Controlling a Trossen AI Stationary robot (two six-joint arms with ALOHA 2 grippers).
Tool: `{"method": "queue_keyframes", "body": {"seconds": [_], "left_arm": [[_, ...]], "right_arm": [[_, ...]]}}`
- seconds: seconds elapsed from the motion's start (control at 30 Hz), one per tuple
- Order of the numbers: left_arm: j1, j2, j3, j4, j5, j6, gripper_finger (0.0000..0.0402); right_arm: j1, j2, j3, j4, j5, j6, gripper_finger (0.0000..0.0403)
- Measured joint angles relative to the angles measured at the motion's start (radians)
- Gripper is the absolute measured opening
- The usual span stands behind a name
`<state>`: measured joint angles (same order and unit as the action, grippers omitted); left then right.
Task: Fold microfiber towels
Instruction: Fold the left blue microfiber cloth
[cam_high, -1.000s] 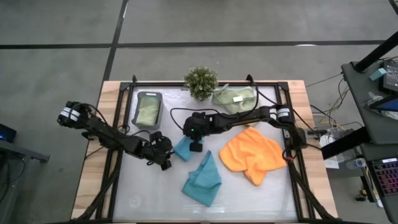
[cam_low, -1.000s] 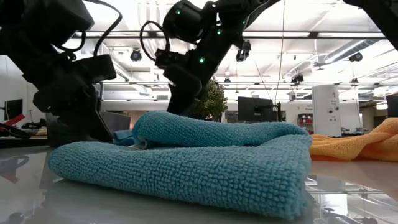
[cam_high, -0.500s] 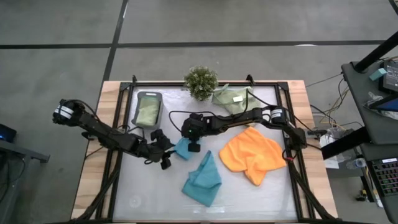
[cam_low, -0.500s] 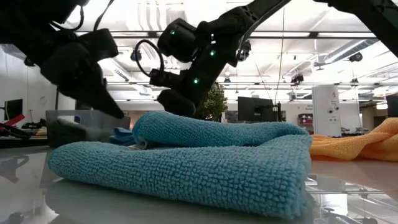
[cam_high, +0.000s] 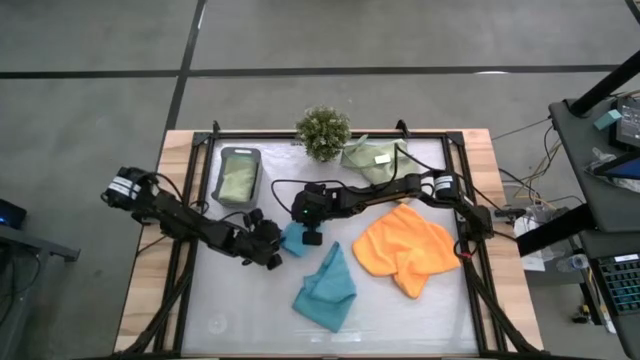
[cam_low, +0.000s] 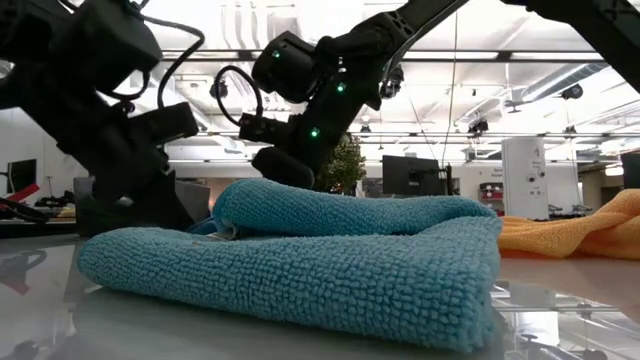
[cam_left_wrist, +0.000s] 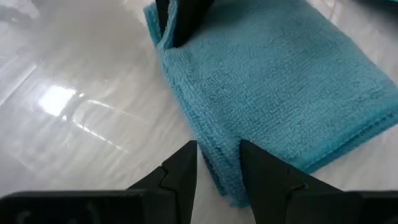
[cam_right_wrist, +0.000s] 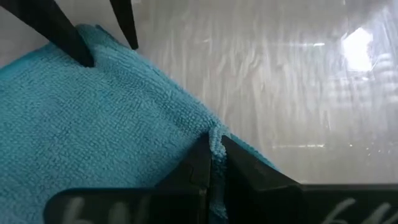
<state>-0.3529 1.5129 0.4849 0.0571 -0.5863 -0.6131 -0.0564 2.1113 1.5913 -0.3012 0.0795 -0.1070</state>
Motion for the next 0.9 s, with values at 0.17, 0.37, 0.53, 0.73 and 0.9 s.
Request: {"method": "queue_keyframes", "body": {"seconds": [0.17,0.37,0.53,0.73,0.9], "left_arm": [[0.000,0.033,0.002,-0.005,0.008,-0.036,0.0108],[0.001,0.024,0.001,-0.013,0.018,-0.036,0.0108],[0.001,0.024,0.001,-0.016,0.021,-0.036,0.0108],[0.001,-0.005,-0.002,-0.025,0.030,-0.025,0.0108],[0.000,-0.056,-0.006,-0.041,0.056,0.018,0.0108]], "right_arm": [[-0.025,0.000,0.001,-0.005,-0.008,-0.008,0.0013],[-0.047,-0.002,0.001,-0.007,-0.012,-0.001,0.0039],[-0.061,-0.002,0.001,-0.013,-0.003,0.001,0.0098],[-0.073,-0.021,0.005,-0.059,0.001,0.001,0.0147],[-0.074,-0.057,0.005,-0.098,0.011,0.001,0.0159]]}}
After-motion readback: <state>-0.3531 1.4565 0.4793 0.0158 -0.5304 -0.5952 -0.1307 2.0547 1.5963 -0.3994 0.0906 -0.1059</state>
